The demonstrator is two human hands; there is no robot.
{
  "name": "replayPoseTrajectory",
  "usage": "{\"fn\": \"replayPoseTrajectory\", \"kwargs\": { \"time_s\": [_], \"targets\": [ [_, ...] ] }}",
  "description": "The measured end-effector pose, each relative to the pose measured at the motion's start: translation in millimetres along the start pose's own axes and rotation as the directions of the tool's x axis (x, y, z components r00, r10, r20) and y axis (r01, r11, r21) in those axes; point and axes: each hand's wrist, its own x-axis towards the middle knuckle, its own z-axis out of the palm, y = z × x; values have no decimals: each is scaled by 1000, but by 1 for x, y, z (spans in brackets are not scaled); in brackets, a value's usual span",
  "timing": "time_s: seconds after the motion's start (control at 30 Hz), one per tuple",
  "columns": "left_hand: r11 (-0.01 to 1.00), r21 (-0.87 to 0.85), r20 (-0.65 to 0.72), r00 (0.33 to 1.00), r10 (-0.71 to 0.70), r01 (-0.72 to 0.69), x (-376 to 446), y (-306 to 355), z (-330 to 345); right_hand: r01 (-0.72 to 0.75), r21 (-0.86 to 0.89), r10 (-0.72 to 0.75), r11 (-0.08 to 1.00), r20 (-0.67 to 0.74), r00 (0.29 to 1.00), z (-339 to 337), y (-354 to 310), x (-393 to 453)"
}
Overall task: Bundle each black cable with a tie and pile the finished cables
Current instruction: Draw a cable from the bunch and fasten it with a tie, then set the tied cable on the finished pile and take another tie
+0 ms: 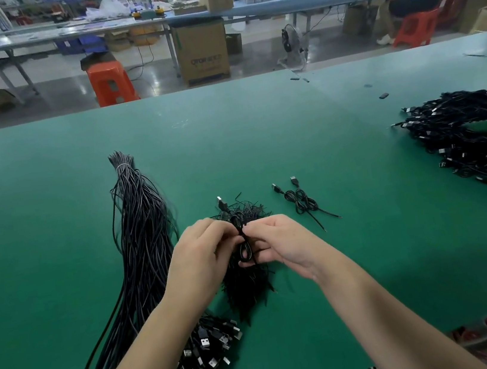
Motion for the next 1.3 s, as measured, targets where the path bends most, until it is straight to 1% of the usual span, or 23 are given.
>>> {"fn": "replayPoseTrajectory", "kwargs": {
  "time_s": [0.07,0.13,0.2,0.23,0.27,0.3,0.33,0.37,0.4,0.43,0.5,0.53,0.57,0.63,0.7,0.8,0.9,1.0,1.17,1.23,1.3],
  "targets": [
    [999,-21,-4,999,-48,48,1,-2,-1,3,3,-3,1000,42,999,-3,1,0],
    [995,-33,1,996,-93,93,2,-6,-2,8,16,-9,1000,42,999,-7,3,0],
    [992,-14,20,991,-129,129,4,-12,-2,14,10,-14,1000,-19,1000,-14,1,1],
    [988,4,23,988,-154,154,5,-18,-2,18,-47,-22,999,-78,997,-19,-1,3],
    [982,28,16,982,-189,189,6,-28,-3,16,-177,-45,984,-160,986,-27,-4,5],
    [970,67,-1,972,-233,233,7,-40,-4,-5,-359,-92,933,-253,963,-36,-8,7],
    [951,127,-23,959,-282,283,6,-56,-7,-49,-532,-161,845,-341,926,-47,-12,10],
    [917,213,-38,941,-337,337,5,-73,-10,-111,-659,-229,744,-407,884,-59,-15,14],
    [866,313,-46,916,-398,391,3,-91,-13,-181,-733,-269,656,-451,851,-70,-18,19],
    [799,412,-45,885,-463,438,-1,-107,-15,-255,-774,-279,579,-481,831,-80,-19,24],
    [667,562,-17,812,-583,490,-13,-133,-14,-380,-809,-244,449,-520,818,-95,-18,38],
    [627,592,5,776,-630,505,-21,-142,-11,-419,-818,-224,393,-528,819,-99,-16,46],
    [611,586,18,745,-666,532,-29,-148,-7,-445,-830,-209,337,-526,824,-102,-14,54],
    [628,470,-2,712,-702,620,-43,-155,2,-463,-854,-190,238,-508,840,-104,-7,70],
    [650,377,-44,714,-699,660,-52,-158,7,-465,-872,-170,153,-486,857,-104,1,86],
    [659,352,-62,719,-692,665,-55,-161,8,-464,-885,-139,52,-466,874,-108,11,104],
    [672,339,-75,731,-678,658,-56,-164,9,-436,-900,-150,1,-431,890,-117,19,112],
    [680,337,-91,741,-665,651,-58,-168,10,-444,-896,-268,-19,-424,865,-130,28,112],
    [686,334,-102,748,-656,647,-60,-172,10,-472,-870,-242,141,-492,836,-150,31,110],
    [690,332,-103,752,-652,643,-61,-172,10,-491,-854,-263,172,-520,813,-156,31,106],
    [694,328,-104,755,-647,640,-61,-172,10,-523,-835,-282,174,-551,785,-163,30,103]
  ]
}}
